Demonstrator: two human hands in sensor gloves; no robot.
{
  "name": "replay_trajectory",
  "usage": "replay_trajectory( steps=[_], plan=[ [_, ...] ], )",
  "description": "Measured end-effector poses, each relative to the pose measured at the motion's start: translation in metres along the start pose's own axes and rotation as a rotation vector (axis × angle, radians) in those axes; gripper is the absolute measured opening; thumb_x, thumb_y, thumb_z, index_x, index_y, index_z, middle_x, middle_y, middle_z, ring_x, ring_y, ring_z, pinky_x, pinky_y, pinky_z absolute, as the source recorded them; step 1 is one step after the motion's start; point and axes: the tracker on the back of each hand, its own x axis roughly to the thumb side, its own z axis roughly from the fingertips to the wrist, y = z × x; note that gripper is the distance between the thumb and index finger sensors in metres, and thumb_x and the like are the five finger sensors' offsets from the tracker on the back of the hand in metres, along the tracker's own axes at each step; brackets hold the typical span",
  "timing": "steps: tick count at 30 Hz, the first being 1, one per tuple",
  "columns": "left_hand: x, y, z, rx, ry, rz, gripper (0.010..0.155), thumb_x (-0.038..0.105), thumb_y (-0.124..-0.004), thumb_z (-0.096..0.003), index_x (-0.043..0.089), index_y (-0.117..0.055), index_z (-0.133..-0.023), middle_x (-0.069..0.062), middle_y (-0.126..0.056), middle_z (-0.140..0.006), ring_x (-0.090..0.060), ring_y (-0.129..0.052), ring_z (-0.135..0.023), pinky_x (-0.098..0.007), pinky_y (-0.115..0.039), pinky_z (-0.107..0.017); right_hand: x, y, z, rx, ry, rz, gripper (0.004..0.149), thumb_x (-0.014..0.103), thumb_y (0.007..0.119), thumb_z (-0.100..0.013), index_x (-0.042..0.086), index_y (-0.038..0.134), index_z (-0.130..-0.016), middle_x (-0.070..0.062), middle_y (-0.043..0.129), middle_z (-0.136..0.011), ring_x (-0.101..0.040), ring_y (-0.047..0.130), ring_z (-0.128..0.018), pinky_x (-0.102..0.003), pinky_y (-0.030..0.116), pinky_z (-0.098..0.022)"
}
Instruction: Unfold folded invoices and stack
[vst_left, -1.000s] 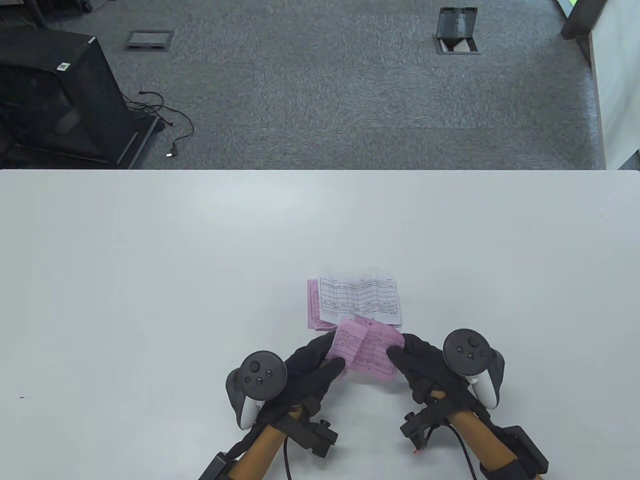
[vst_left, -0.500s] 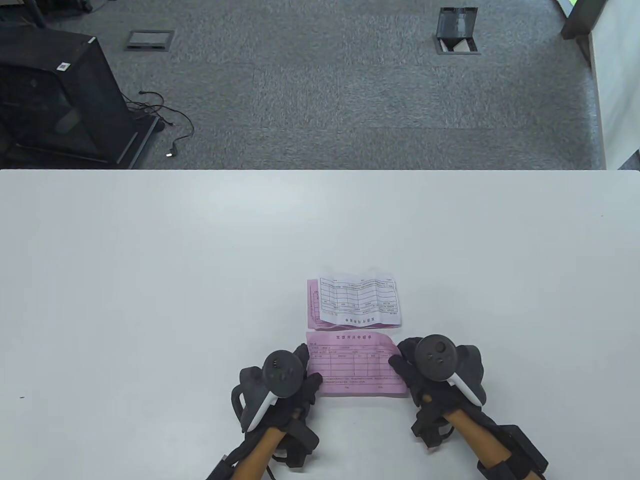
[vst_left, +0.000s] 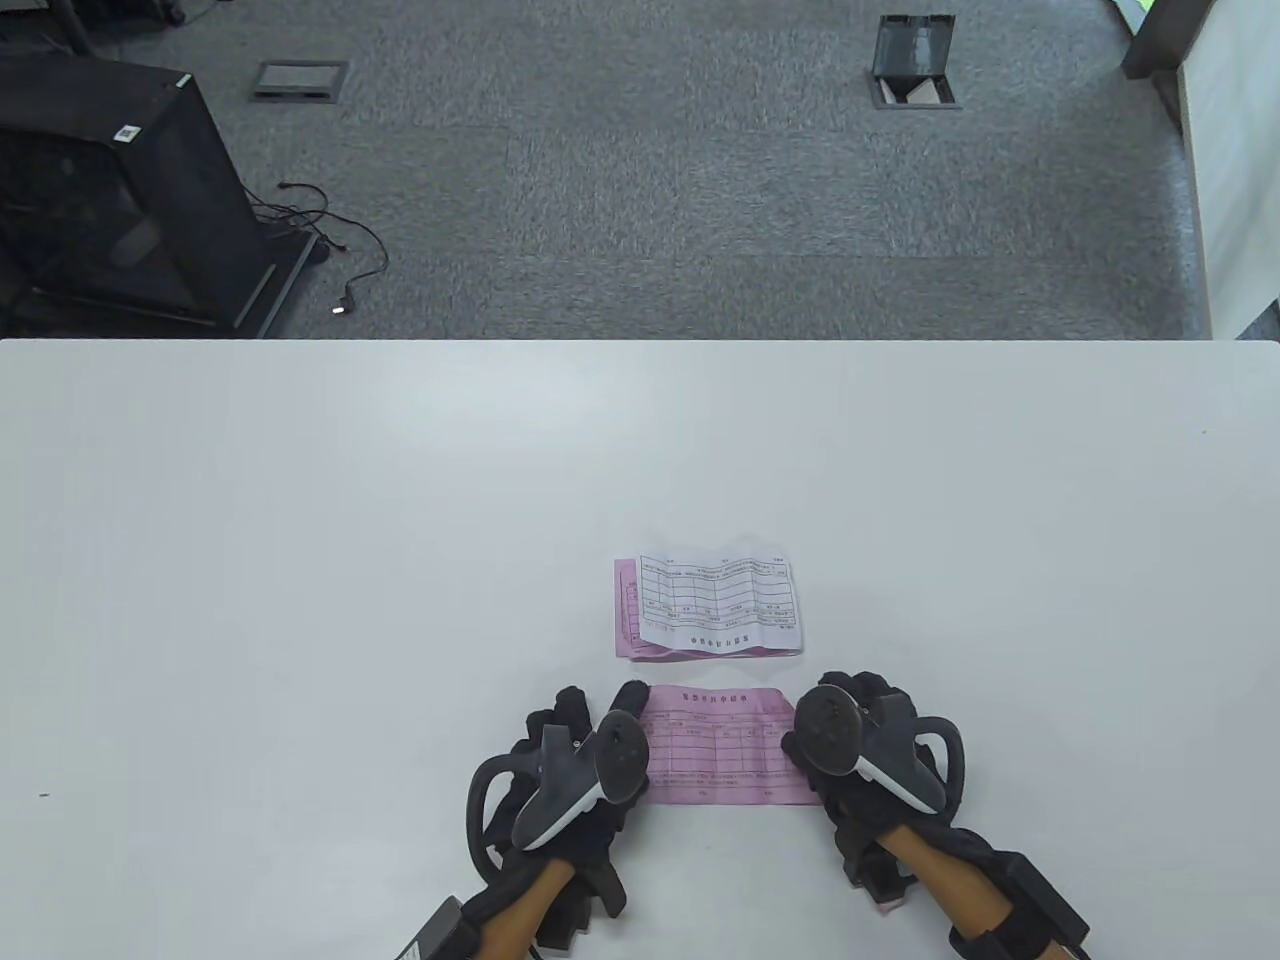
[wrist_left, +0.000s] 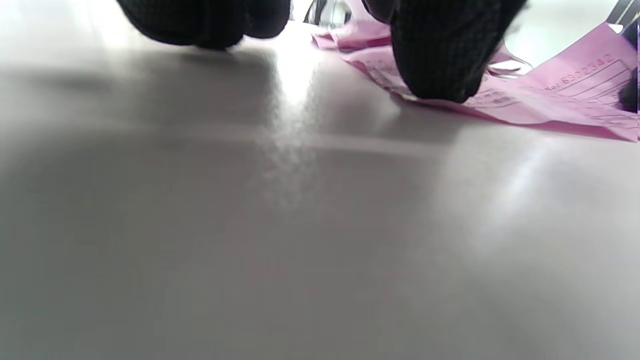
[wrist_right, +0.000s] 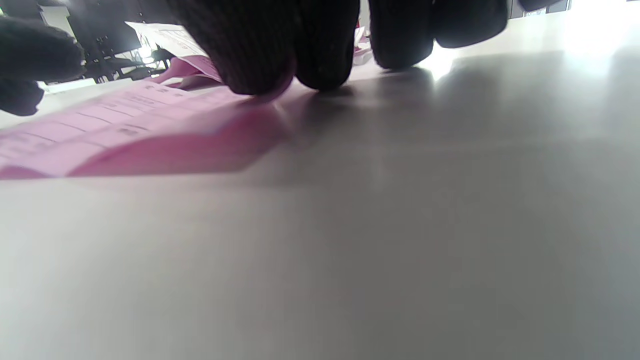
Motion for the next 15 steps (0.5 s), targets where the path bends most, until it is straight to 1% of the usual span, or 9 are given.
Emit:
replay_trajectory(
  steps=[1,2,3,5,7,8,9,11,15],
  plan=[
    [-0.002,-0.001,-0.003,-0.049,-0.016,0.025,0.071,0.047,-0.081,-0.0508,0.041,-0.047,-0.113,-0.026,-0.026,-0.121,-0.055,-0.029,-0.103,-0.059,-0.048,-0.072,-0.001,-0.002,0.001,0.015,0.008,0.018,0.049,0.047,0.073,-0.049,0.019,0.069,-0.089,-0.019,0.058,-0.106,-0.051,0.053,-0.097,-0.069,0.045,-0.068],
    [-0.004,-0.002,-0.006,-0.101,-0.025,0.048,0.070,0.047,-0.079,-0.0515,0.041,-0.046,-0.112,-0.025,-0.020,-0.121,-0.054,-0.021,-0.103,-0.060,-0.043,-0.072,-0.003,-0.006,0.002,0.010,0.019,0.037,0.056,0.048,0.073,-0.049,0.017,0.063,-0.095,-0.020,0.055,-0.107,-0.052,0.050,-0.098,-0.070,0.044,-0.068],
    [-0.006,-0.001,-0.006,-0.096,-0.021,0.055,0.070,0.048,-0.080,-0.0509,0.042,-0.045,-0.112,-0.023,-0.018,-0.121,-0.053,-0.019,-0.103,-0.059,-0.042,-0.072,-0.004,-0.013,0.004,-0.059,0.038,0.079,0.062,0.049,0.073,-0.049,0.016,0.057,-0.099,-0.021,0.053,-0.108,-0.053,0.049,-0.099,-0.071,0.043,-0.068],
    [-0.007,-0.001,-0.007,-0.091,-0.027,0.052,0.072,0.049,-0.081,-0.0501,0.042,-0.046,-0.112,-0.022,-0.019,-0.121,-0.053,-0.019,-0.103,-0.058,-0.042,-0.073,-0.002,-0.027,0.010,-0.193,0.017,0.153,0.067,0.049,0.072,-0.049,0.015,0.052,-0.102,-0.021,0.051,-0.109,-0.052,0.048,-0.099,-0.071,0.042,-0.068],
    [-0.007,-0.002,-0.007,-0.090,-0.028,0.049,0.072,0.050,-0.080,-0.0498,0.042,-0.044,-0.112,-0.022,-0.018,-0.121,-0.052,-0.019,-0.103,-0.058,-0.041,-0.073,0.006,-0.037,0.016,-0.260,-0.068,0.136,0.070,0.051,0.071,-0.049,0.018,0.047,-0.106,-0.020,0.048,-0.110,-0.052,0.045,-0.100,-0.073,0.040,-0.068],
    [-0.007,-0.002,-0.007,-0.090,-0.028,0.048,0.073,0.050,-0.080,-0.0496,0.042,-0.044,-0.112,-0.022,-0.018,-0.121,-0.052,-0.019,-0.103,-0.058,-0.042,-0.073,0.011,-0.040,0.018,-0.268,-0.105,0.107,0.068,0.050,0.071,-0.049,0.021,0.048,-0.106,-0.020,0.048,-0.111,-0.053,0.043,-0.101,-0.073,0.040,-0.069],
    [-0.007,-0.001,-0.007,-0.092,-0.029,0.048,0.073,0.050,-0.080,-0.0494,0.042,-0.044,-0.112,-0.021,-0.018,-0.121,-0.051,-0.019,-0.103,-0.058,-0.041,-0.073,0.020,-0.042,0.020,-0.243,-0.170,0.063,0.065,0.050,0.071,-0.049,0.024,0.050,-0.106,-0.020,0.046,-0.112,-0.053,0.040,-0.102,-0.073,0.038,-0.069],
    [-0.008,-0.002,-0.007,-0.091,-0.028,0.054,0.073,0.051,-0.080,-0.0493,0.043,-0.043,-0.112,-0.021,-0.017,-0.121,-0.050,-0.018,-0.103,-0.057,-0.041,-0.073,0.037,-0.038,0.020,-0.178,-0.214,0.033,0.064,0.050,0.071,-0.050,0.028,0.050,-0.106,-0.020,0.046,-0.113,-0.054,0.039,-0.103,-0.073,0.038,-0.069],
    [-0.008,-0.004,-0.005,-0.076,-0.031,0.046,0.074,0.053,-0.079,-0.0485,0.043,-0.042,-0.112,-0.020,-0.017,-0.121,-0.050,-0.018,-0.103,-0.056,-0.040,-0.073,0.079,-0.018,0.010,0.028,-0.308,0.065,0.060,0.052,0.068,-0.050,0.034,0.053,-0.106,-0.020,0.042,-0.115,-0.055,0.033,-0.104,-0.075,0.035,-0.069]
  ],
)
